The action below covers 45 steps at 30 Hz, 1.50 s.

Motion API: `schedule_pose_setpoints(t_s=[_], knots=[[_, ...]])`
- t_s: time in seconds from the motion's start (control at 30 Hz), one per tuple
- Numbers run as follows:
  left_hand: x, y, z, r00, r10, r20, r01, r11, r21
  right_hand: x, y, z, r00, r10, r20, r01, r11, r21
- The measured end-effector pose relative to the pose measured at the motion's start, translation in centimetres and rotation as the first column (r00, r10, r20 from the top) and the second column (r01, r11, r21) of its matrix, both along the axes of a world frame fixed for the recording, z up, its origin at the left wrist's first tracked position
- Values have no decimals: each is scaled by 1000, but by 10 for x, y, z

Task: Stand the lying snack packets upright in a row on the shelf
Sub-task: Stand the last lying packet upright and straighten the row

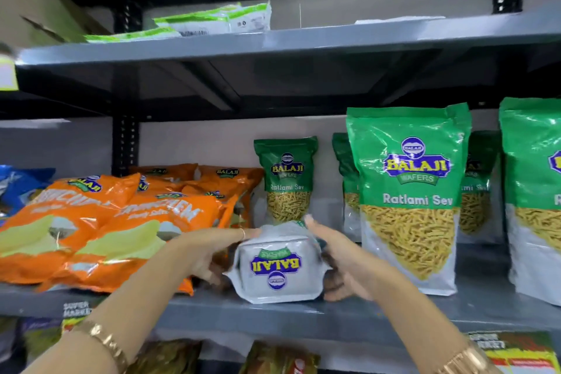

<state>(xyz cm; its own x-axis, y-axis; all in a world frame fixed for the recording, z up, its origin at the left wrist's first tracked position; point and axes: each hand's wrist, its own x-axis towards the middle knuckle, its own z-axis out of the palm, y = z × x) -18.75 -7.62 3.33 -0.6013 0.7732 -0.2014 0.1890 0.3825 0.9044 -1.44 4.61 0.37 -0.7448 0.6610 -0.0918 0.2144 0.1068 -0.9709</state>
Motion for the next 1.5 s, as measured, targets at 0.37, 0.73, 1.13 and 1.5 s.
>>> schedule_pose_setpoints(t_s=[0.37, 0.73, 1.13, 1.5], knots=[[-5, 6, -22, 979, -162, 123, 113, 937, 332, -5, 3, 4, 984, -114, -136, 106, 992, -65], [-24, 40, -7, 991, -135, -24, 125, 814, 568, -33, 33, 29, 941, -7, -339, 33, 997, 72], [-33, 98, -31, 985, 25, -171, 58, 884, 464, -95, 98, 8, 971, -100, -217, 137, 977, 161], [-3, 91, -27, 958, 274, -87, -141, 709, 691, -100, 117, 13, 723, -408, -557, 256, 908, -332]])
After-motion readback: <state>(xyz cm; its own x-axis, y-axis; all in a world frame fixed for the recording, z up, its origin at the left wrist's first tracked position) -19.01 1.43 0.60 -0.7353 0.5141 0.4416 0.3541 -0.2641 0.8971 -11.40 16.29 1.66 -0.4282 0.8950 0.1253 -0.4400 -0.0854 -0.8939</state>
